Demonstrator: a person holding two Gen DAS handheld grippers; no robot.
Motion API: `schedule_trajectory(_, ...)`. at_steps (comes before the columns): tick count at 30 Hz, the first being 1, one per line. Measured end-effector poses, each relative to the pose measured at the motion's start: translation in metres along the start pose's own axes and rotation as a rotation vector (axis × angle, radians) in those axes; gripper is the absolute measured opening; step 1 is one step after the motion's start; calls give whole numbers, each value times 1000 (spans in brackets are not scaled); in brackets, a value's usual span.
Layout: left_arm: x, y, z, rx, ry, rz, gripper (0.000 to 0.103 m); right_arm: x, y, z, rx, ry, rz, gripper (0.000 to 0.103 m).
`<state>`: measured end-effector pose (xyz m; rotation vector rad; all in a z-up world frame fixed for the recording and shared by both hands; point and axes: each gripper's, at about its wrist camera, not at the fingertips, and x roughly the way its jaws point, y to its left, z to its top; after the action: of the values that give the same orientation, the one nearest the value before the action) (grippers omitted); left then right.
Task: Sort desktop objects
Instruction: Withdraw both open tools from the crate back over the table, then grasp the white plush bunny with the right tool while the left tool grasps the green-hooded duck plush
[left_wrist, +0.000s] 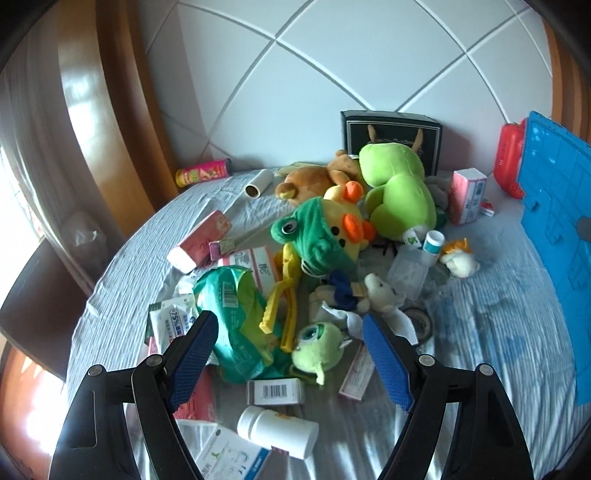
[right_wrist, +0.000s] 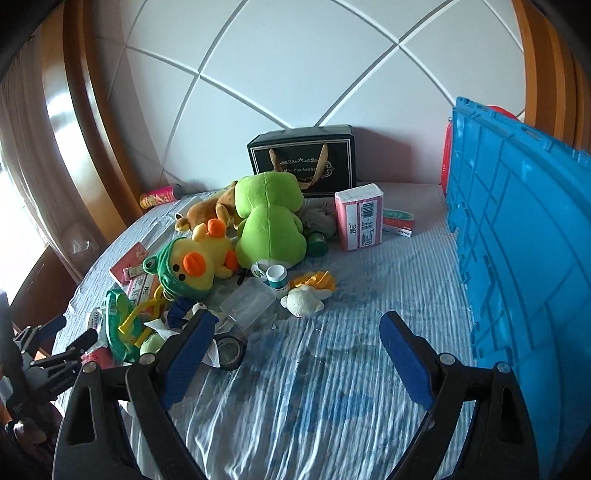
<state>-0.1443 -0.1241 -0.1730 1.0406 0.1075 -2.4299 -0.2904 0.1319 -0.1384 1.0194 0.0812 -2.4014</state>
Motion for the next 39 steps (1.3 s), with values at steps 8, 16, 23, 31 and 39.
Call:
schedule_trajectory(8,17,-4,0,30,25,-25,81,140,4,0,-44,215,-32,85)
schedule_trajectory(16,58,16,23,74,67,-51,81,233,4,4,-31,332,-125,58)
schedule_trajectory(23,115,14,71,135,88,-127,81,268,2,-2,20,412,-140,47)
schedule_trajectory(31,193,-28,126,293,162,-261,81,270,-3,-4,40,392,-170,47)
schedule_trajectory(39,226,-56,114,358,242,-295,80,270,-1,-6,-6,391,-207,43)
